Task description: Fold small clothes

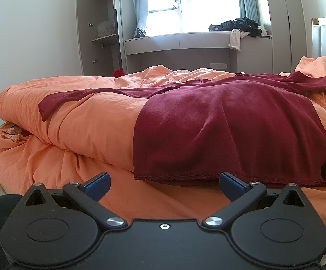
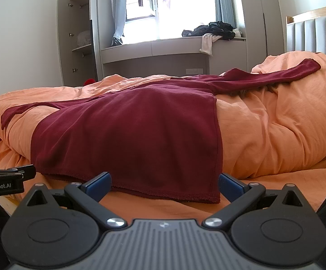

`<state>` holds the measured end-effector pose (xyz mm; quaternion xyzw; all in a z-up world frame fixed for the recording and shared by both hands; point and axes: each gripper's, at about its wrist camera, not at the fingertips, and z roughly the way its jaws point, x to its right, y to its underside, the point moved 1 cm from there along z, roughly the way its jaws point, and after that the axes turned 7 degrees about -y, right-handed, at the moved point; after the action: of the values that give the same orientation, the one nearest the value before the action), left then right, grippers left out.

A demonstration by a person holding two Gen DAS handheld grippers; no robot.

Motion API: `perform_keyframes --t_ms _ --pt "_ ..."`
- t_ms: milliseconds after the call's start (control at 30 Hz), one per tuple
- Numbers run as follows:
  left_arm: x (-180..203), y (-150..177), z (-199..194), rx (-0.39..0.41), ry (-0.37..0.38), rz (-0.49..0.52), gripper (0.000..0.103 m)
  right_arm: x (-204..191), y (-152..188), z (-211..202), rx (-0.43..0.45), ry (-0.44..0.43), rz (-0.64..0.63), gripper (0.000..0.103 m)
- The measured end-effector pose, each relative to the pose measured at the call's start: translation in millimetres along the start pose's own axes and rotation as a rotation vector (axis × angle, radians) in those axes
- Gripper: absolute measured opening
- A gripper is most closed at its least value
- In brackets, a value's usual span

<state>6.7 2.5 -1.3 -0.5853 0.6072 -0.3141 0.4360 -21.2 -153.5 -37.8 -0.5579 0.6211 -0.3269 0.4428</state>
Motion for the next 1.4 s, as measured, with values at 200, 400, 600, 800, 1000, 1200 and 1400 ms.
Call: perform_keyframes --t_ms 200,400,600,800,1000,1200,1400 --pt "-0.2 0.0 -0.2 -0.001 0.001 -0.001 0.103 0.4 0.1 0.5 0.0 0.001 0.001 0.103" --pt "5.3 -6.0 4.3 0.001 0.011 0.001 0.103 1.9 -2.1 3.0 -0.002 -0.006 0.008 0.103" --pt "15.7 -38.1 17.0 0.058 0.049 -0.018 0.103 22.9 -31.7 6.6 0.067 -0.04 0.042 0.103" --pt "37.6 -95.3 57.3 0.075 0.123 -0.037 0.103 60.1 -87.3 27.7 0.109 0.047 -0.018 0.103" --pt "71.7 -141.0 103.4 0.155 0.144 0.018 0.103 100.5 -141.5 60.6 0.058 0.132 0.008 0.103" --pt "99.3 -163.5 154.9 0.151 0.191 0.026 0.103 137.1 -169.4 92.9 0.06 0.274 -0.019 0.103" --pt "118.4 -169.8 181.0 0.148 0.225 0.01 0.103 175.0 -180.8 116.4 0.058 0.349 -0.008 0.103"
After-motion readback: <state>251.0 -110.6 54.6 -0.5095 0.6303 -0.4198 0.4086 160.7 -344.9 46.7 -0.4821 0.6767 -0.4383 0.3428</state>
